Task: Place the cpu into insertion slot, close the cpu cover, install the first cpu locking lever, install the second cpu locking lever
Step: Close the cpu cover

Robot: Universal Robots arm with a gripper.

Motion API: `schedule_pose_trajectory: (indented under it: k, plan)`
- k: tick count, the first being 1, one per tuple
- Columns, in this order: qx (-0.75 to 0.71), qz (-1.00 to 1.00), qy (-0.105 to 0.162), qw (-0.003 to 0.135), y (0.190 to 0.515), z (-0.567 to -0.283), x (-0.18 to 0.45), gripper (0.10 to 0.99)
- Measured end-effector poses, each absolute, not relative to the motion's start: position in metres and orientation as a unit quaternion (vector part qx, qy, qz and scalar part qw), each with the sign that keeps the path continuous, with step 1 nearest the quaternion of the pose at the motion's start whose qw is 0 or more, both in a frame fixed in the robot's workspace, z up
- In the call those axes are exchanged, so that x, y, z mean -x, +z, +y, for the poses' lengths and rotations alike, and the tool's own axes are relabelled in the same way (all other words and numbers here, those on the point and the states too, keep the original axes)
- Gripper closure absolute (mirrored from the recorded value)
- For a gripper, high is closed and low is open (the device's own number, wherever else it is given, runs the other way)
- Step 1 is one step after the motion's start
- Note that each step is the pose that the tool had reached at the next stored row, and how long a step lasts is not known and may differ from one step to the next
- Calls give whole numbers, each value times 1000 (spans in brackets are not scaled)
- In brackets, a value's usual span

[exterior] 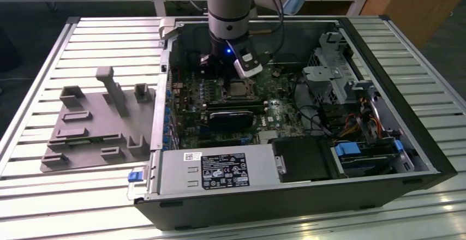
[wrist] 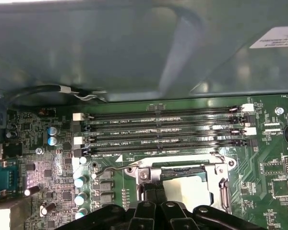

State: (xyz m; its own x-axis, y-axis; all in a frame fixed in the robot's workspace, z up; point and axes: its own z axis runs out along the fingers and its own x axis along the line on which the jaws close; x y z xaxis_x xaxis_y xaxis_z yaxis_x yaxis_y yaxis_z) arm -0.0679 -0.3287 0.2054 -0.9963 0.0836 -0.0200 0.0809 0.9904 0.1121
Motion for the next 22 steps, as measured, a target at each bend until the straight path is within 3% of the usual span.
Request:
schedule_pose_trajectory:
  k: [22]
  plan:
    - [-41,998,56,12,201,-329,68,980]
